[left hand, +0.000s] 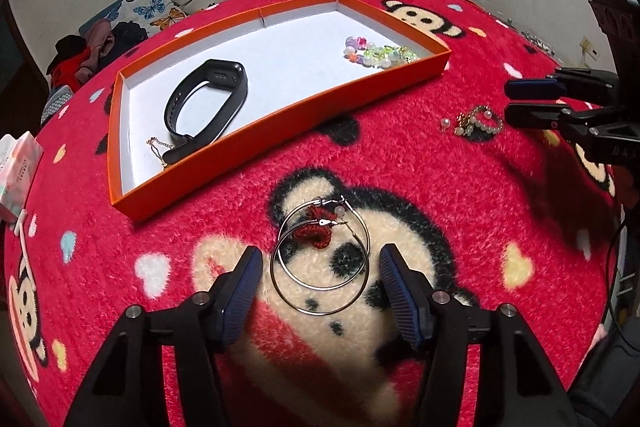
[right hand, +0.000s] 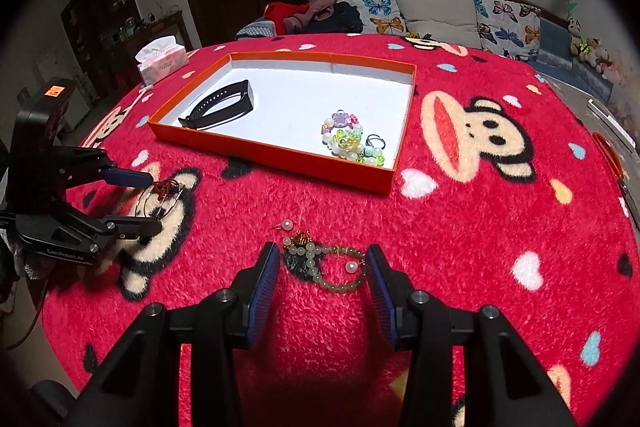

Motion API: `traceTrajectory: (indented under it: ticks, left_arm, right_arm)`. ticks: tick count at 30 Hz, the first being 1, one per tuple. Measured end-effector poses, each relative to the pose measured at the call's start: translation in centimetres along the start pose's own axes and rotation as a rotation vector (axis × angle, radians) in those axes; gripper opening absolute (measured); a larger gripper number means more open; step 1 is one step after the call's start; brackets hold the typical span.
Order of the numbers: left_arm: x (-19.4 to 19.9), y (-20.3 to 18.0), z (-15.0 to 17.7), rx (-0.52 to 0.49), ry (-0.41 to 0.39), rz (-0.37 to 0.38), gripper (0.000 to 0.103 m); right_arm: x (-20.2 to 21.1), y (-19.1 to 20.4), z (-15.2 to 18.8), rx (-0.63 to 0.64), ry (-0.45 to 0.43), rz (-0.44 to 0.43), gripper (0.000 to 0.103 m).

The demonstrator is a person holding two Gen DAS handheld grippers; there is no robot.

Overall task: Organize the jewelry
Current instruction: 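Grasp the silver hoop earrings with the left tool while the right tool approaches the pearl necklace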

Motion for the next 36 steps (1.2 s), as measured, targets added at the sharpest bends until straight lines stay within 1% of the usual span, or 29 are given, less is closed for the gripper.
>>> traceTrajectory:
  ticks: [3,5,11,25,36]
  left_arm:
    - [0.0,-0.1,-0.1,-0.003,-0.005,0.003,0.06]
    - [-0.1,-0.2,-0.1,-0.013,-0.009,0.002,0.053]
    - [0.3,-0.2,0.0,-0.009,-0.015,-0.001,0.053]
    - [4.2,0.8,-0.7,0.042,-0.098,-0.008,0.053]
    - [4.4,1.3,-0.5,0.054,-0.097,-0.009,0.053]
  right_arm:
    - [0.0,0.0,0.0,-0.002,0.001,0.0,0.049]
    - [-0.1,0.0,0.0,0.0,0.002,0.001,0.049]
    - [-0.1,0.0,0.1,-0.002,0.005,0.0,0.049]
    - [-0.4,-0.1,1.1,-0.001,0.036,-0.007,0.049]
    - [-0.6,-0.6,1.1,-0.016,0.043,0.005,0.049]
Point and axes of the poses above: each gripper's, at about its wrist camera, not at the fingertips, and x roughly against the way its jaws point, y to its left, z to its underside, the point moved 10 cm from there along -x, roughly the way its jaws point, and after that the axes turned 8 degrees about z, right-handed, at the moved point
